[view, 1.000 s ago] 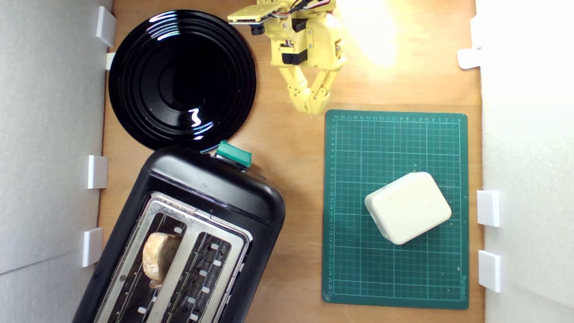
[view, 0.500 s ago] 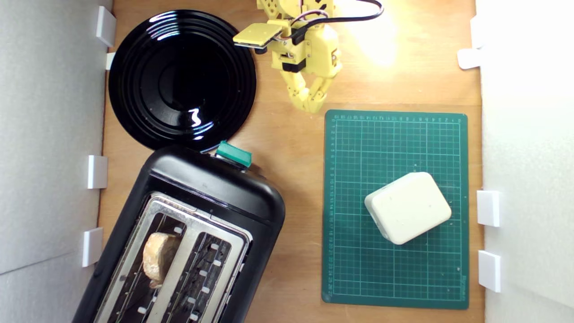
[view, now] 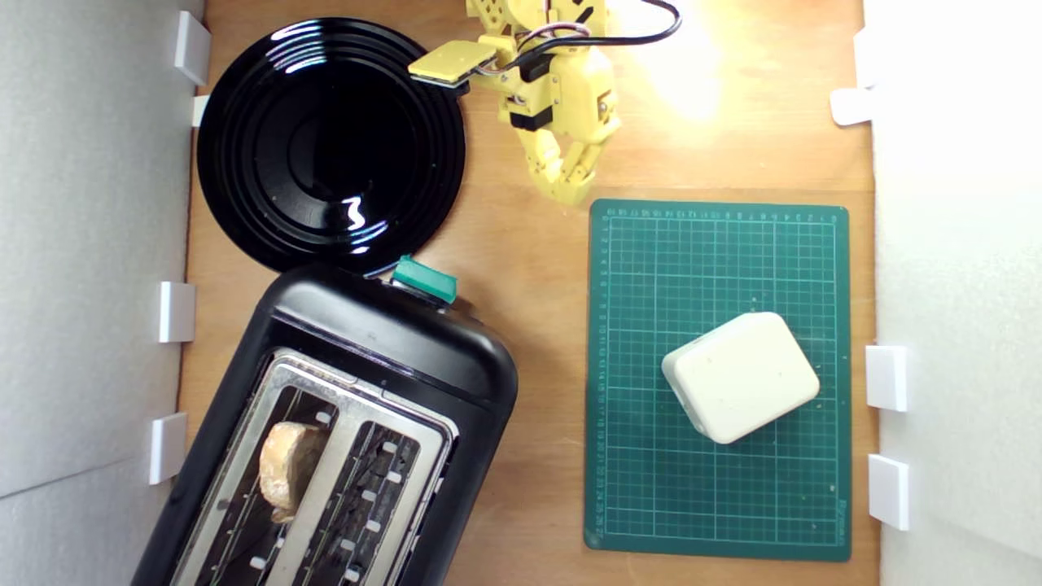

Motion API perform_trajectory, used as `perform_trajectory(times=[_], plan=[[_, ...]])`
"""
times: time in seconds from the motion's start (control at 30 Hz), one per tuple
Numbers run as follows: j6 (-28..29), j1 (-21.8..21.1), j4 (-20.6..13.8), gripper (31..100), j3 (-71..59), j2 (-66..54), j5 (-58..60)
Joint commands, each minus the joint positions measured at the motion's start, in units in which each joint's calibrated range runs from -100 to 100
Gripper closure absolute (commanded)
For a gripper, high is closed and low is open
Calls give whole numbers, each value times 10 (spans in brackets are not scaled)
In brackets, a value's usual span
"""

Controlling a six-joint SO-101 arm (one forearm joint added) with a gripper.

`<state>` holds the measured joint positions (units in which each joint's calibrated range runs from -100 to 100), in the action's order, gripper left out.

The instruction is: Pick bread and place in toaster

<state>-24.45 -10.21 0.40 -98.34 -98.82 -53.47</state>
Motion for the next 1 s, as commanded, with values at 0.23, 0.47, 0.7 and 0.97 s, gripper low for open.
perform_trajectory(times=[0.23,0.47,0.7,0.97], plan=[[6,-2,4,941,-5,-3,-39],[35,-2,3,940,-5,-3,-43],[34,-1,-4,943,-3,-3,-43],[34,1,-4,944,-2,-3,-43]])
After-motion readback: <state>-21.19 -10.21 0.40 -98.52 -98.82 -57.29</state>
